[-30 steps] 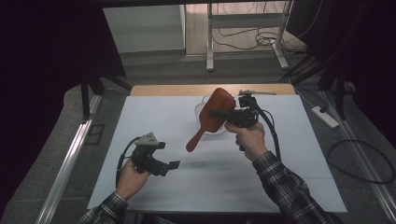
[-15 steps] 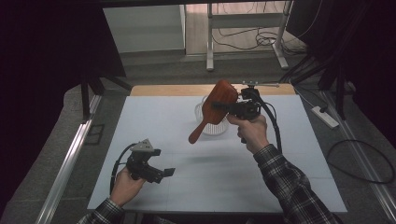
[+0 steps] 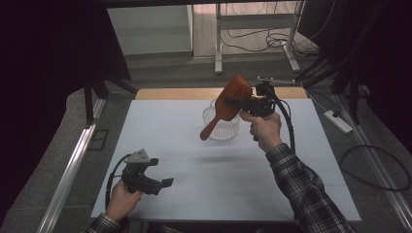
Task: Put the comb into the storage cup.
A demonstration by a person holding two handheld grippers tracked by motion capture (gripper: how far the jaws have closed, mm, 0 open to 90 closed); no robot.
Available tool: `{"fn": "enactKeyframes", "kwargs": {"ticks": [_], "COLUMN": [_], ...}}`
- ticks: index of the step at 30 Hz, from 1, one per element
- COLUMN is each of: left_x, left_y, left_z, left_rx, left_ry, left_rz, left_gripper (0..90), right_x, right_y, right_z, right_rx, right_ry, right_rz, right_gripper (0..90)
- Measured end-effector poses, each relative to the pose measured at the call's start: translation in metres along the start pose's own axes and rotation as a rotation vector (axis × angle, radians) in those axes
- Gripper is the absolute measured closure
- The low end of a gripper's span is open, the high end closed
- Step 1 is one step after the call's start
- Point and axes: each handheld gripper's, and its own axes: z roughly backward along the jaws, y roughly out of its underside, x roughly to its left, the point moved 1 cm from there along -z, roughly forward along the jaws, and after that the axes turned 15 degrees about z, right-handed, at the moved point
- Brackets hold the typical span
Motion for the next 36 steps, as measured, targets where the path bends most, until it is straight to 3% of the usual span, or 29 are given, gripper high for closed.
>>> {"fn": "enactKeyframes", "kwargs": {"ticks": [15, 36], "left_x": [0.004, 0.002], "left_y": [0.017, 0.032], "left_z": [0.020, 0.037], "left_rx": [-0.037, -0.064], "left_ry": [-0.013, -0.019], "left_rz": [0.035, 0.048], "left_gripper": [0.0, 0.0], "right_x": [-0.013, -0.032], "right_y": [-0.014, -0.026], "right_z": [-0.003, -0.014], "right_rx": [-0.011, -0.008], "right_ry": [0.062, 0.163], "right_rz": [0.010, 0.029], "right_gripper": [53.2, 53.2]}}
